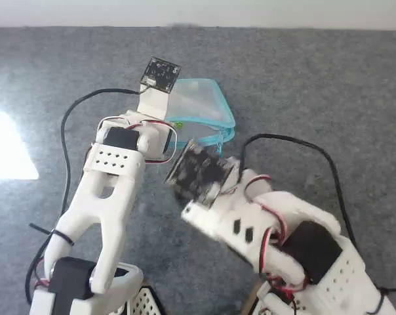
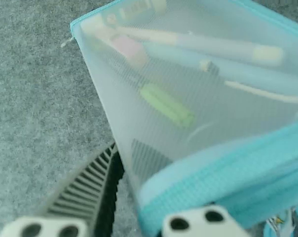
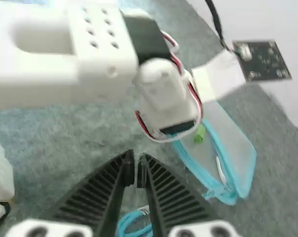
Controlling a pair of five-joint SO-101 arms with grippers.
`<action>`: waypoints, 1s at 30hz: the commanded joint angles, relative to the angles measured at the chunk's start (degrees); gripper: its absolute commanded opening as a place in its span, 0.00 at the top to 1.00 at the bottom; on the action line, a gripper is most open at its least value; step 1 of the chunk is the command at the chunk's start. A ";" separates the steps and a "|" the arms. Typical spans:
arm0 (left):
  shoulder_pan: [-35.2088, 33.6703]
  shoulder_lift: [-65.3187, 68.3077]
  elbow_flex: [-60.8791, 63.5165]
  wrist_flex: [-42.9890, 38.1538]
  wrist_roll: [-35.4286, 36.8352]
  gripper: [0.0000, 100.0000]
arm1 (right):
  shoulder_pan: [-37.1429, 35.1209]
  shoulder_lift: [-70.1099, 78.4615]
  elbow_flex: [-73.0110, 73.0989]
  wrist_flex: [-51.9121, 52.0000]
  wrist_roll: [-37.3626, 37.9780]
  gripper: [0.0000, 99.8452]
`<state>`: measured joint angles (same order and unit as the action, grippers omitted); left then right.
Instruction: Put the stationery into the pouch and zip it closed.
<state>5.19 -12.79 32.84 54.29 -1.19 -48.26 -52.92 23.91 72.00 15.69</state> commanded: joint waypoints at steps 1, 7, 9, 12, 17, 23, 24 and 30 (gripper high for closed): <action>-2.81 4.48 -0.31 0.35 4.84 0.99 | 6.02 -0.75 12.04 -9.27 -5.10 0.95; -6.77 4.48 -1.27 0.18 9.32 0.99 | 12.62 2.86 26.55 -24.22 -13.63 0.73; -6.68 4.48 -1.36 0.18 9.58 0.99 | 12.70 4.79 29.63 -26.95 -17.32 0.70; -6.42 4.48 -1.36 0.18 9.58 0.99 | 12.70 8.22 32.70 -33.71 -22.68 0.70; -6.42 4.48 -1.36 0.18 9.58 0.99 | 12.53 13.41 32.88 -39.08 -27.25 0.70; -6.33 4.48 -1.27 0.18 9.49 0.99 | 12.70 19.56 32.88 -45.67 -27.69 0.70; -6.33 4.48 -1.19 0.18 9.49 0.99 | 12.79 20.18 32.88 -45.58 -27.60 0.70; -6.33 4.57 -1.19 0.18 9.49 0.99 | 15.69 20.44 32.88 -46.02 -27.60 0.90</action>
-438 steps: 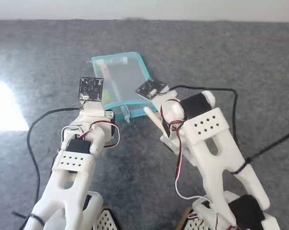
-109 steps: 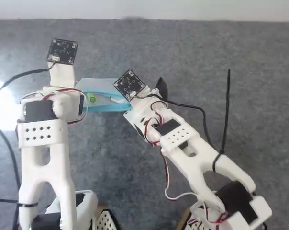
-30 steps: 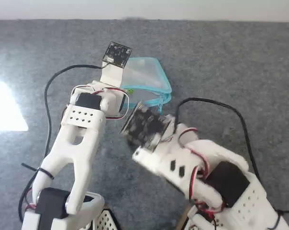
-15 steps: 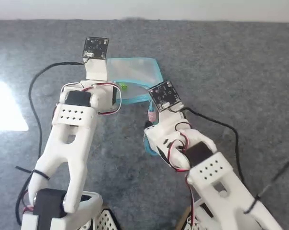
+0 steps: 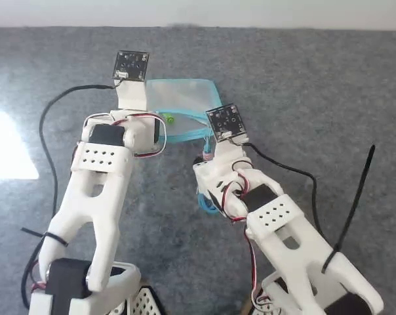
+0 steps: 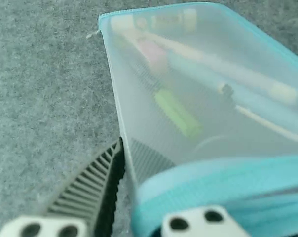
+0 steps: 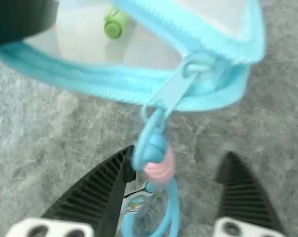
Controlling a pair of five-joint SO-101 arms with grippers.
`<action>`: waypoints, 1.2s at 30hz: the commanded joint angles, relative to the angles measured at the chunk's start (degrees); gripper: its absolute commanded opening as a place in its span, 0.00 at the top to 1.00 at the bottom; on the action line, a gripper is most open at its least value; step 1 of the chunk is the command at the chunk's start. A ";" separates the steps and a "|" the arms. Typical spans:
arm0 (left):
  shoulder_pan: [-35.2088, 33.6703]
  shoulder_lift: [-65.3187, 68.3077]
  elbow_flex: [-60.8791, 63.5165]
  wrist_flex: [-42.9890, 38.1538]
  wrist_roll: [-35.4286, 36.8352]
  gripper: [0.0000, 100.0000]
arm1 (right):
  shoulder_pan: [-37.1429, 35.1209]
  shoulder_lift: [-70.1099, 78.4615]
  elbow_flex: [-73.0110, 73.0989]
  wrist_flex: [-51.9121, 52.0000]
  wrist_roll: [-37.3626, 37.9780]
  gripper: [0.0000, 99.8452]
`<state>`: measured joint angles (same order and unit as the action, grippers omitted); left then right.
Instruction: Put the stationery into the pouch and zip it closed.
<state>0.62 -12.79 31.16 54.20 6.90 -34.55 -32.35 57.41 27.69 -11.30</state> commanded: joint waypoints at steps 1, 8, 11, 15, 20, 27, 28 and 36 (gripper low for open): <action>-1.76 4.57 0.48 0.26 1.41 0.99 | 2.77 -0.13 -0.62 -1.80 -0.62 0.93; -1.76 5.01 0.40 0.26 1.32 0.99 | 4.00 -1.36 -1.14 0.48 3.96 0.99; -1.76 5.01 0.40 0.26 1.32 0.99 | 3.65 -7.69 -6.86 12.53 15.21 0.99; -1.41 5.01 0.66 -0.88 1.32 0.99 | -0.48 -18.07 -19.16 29.49 19.52 0.99; 1.67 5.01 1.36 -0.70 0.53 0.99 | -9.19 -20.00 -33.14 41.27 23.38 0.99; 7.38 4.57 3.82 -0.70 -2.02 0.99 | -14.11 -9.63 -39.56 39.52 23.47 0.99; 8.09 4.57 4.09 -0.62 -2.46 0.99 | -14.64 -8.57 -40.35 38.81 23.47 0.99; 7.12 4.57 4.00 -0.53 -4.66 0.99 | -15.87 -7.25 -43.08 37.85 23.47 0.99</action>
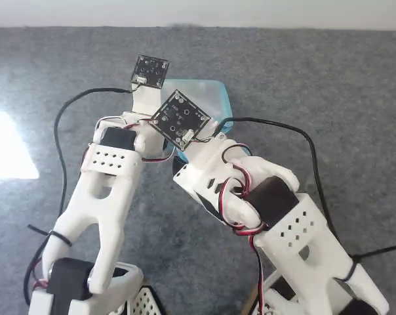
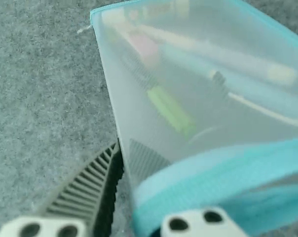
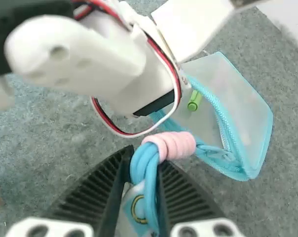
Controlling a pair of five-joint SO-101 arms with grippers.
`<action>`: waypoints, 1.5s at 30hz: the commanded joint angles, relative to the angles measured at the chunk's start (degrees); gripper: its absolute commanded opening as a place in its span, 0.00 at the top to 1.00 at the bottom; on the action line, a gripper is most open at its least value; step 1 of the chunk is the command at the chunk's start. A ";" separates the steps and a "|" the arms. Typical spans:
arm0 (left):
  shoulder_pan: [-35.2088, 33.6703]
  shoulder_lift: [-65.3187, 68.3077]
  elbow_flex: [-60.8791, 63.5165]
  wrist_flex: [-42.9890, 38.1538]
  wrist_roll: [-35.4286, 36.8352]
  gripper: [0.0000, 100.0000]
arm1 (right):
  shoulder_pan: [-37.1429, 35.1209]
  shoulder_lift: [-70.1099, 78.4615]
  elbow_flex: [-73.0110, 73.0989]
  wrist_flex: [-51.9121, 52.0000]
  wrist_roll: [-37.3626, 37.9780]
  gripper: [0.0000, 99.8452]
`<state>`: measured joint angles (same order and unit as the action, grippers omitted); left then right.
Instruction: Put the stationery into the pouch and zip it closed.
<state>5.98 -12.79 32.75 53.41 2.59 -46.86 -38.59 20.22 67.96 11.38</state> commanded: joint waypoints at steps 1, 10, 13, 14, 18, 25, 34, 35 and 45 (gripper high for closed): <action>1.76 4.57 2.42 0.18 -0.53 0.99 | -3.74 -1.01 -6.33 -2.15 0.79 0.99; 3.25 4.66 2.68 0.18 -1.32 0.99 | -12.62 -3.91 -13.45 1.19 0.88 0.99; 3.69 4.92 2.68 0.09 -1.41 0.99 | -12.88 -3.82 -13.98 0.92 0.88 0.99; 4.04 4.92 2.77 0.18 -1.41 0.99 | -12.88 -3.91 -14.07 0.92 0.88 0.99; 3.43 4.57 2.77 0.26 -1.41 0.99 | -12.44 -4.44 -14.07 2.77 0.97 0.99; -0.26 4.48 1.01 0.53 -1.05 0.99 | -9.45 -4.09 -13.63 13.58 3.60 0.86; -8.97 4.48 -10.07 8.09 -0.53 0.99 | -3.38 -4.79 2.73 21.41 14.86 0.66; -9.41 4.48 -11.03 9.23 -0.62 0.99 | -2.86 -5.49 5.27 20.18 14.95 0.65; -14.77 4.57 -11.74 14.95 -12.04 0.99 | 13.93 -18.15 24.18 -11.74 13.63 0.66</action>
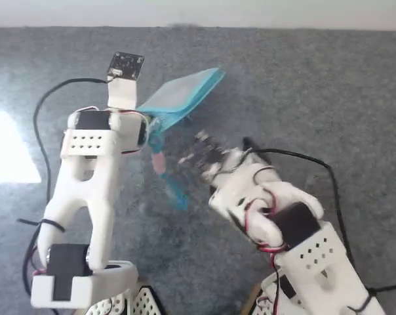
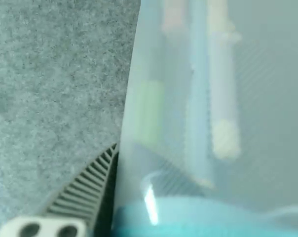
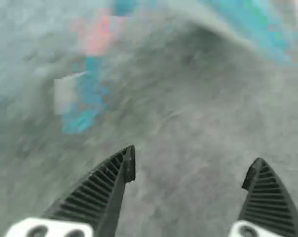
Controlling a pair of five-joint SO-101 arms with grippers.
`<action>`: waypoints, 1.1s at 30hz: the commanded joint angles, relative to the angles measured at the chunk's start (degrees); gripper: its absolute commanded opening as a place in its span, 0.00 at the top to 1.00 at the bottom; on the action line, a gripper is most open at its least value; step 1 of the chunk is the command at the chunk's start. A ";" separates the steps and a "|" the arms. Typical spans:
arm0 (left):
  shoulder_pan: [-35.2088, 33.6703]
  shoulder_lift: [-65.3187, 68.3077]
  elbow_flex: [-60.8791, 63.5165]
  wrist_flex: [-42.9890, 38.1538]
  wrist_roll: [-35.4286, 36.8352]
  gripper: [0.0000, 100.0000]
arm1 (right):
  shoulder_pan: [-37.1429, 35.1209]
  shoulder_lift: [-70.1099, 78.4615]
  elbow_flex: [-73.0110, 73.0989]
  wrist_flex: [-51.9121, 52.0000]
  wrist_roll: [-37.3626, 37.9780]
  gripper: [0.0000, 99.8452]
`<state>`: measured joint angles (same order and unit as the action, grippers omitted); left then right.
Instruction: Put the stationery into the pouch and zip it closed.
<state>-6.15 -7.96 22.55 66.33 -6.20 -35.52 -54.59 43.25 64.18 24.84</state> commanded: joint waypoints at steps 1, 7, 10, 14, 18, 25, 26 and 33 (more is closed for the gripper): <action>-2.64 -0.26 -1.19 2.55 -4.84 0.99 | 2.68 -1.45 1.32 -8.48 1.49 0.66; -1.14 -0.35 2.42 2.55 -9.23 0.99 | 2.68 8.13 -1.93 -14.02 2.37 0.59; -0.44 -0.35 3.30 2.81 -11.16 0.99 | 2.51 14.73 -6.59 -16.13 2.37 0.55; 1.05 -0.35 5.23 2.81 -13.71 0.99 | 0.04 21.41 -12.75 -15.96 3.69 0.51; 1.58 -0.35 5.67 2.81 -13.98 0.99 | -4.88 22.90 -15.30 -13.67 9.14 0.51; 2.29 -0.35 5.76 2.81 -13.98 0.99 | -3.56 22.11 -17.58 -13.23 13.01 0.51; 2.55 -0.35 5.76 2.81 -13.98 0.99 | -3.30 21.49 -17.67 -13.23 14.51 0.51; 3.34 -0.26 5.76 3.25 -13.98 0.99 | -4.26 22.02 -17.58 -12.26 24.35 0.51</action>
<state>-3.25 -8.92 27.47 67.56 -19.91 -40.09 -31.74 29.01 50.73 45.32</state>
